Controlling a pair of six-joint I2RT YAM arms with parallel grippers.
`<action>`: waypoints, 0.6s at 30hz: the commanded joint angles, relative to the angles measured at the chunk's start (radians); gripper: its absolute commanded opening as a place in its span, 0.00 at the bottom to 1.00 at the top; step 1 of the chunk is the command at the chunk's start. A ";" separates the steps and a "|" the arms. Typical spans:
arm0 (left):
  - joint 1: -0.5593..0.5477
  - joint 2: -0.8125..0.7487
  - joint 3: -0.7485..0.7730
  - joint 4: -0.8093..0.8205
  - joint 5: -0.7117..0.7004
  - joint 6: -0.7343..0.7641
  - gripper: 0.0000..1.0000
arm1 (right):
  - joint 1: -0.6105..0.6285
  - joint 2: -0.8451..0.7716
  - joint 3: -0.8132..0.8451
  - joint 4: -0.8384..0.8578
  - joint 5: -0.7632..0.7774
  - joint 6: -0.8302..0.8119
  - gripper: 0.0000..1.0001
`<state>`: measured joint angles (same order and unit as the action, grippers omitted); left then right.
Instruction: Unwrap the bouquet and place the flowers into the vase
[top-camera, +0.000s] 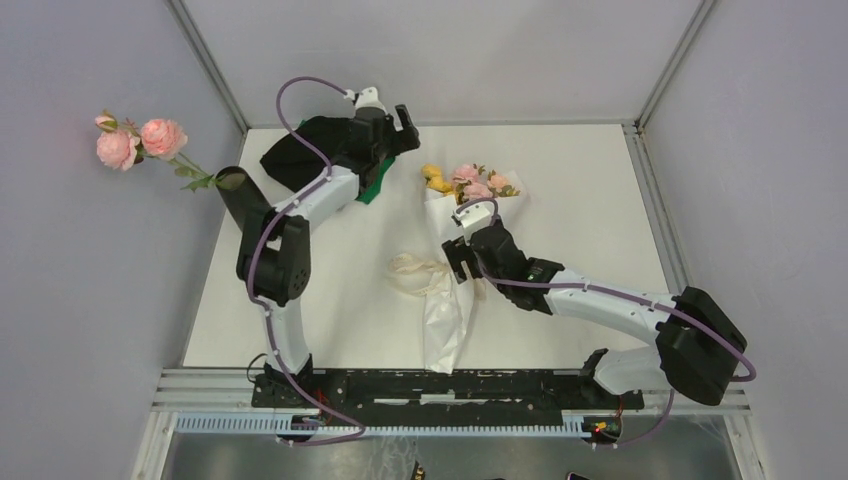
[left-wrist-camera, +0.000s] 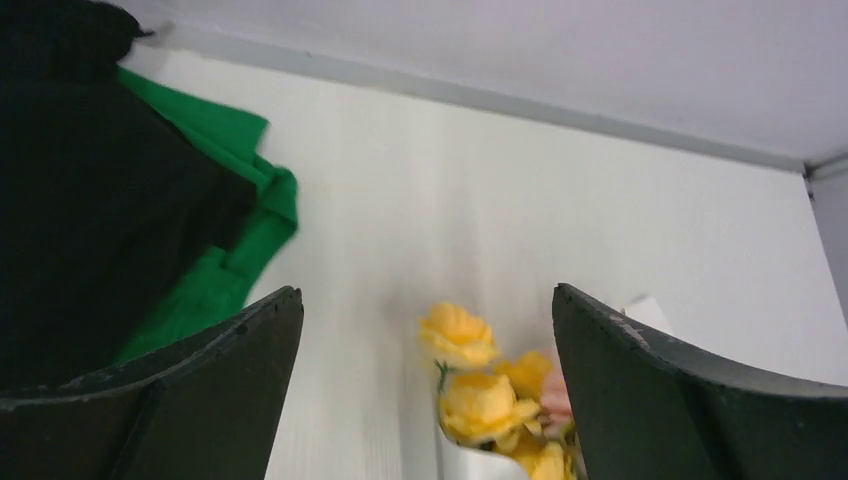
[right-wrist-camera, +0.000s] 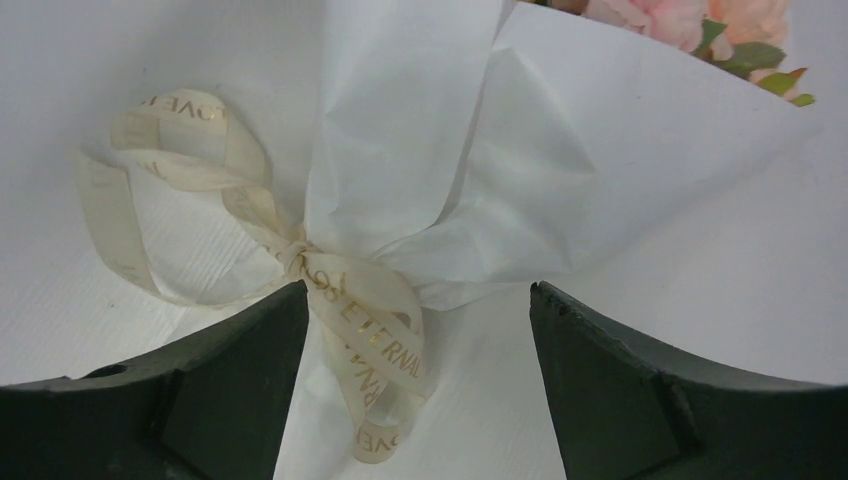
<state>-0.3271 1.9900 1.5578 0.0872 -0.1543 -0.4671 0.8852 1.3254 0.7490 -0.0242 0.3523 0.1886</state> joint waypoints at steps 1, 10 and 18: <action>-0.037 -0.038 -0.137 -0.037 -0.080 -0.008 1.00 | -0.009 -0.004 0.024 0.076 0.164 -0.030 0.87; 0.026 0.167 -0.018 -0.170 0.044 -0.079 1.00 | -0.017 -0.041 0.014 0.053 0.154 -0.047 0.87; 0.112 0.276 0.102 -0.232 0.084 -0.079 1.00 | -0.018 -0.061 -0.014 0.049 0.135 -0.045 0.87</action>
<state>-0.2588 2.2112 1.5948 -0.1032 -0.0998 -0.5087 0.8722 1.3022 0.7513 0.0067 0.4759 0.1516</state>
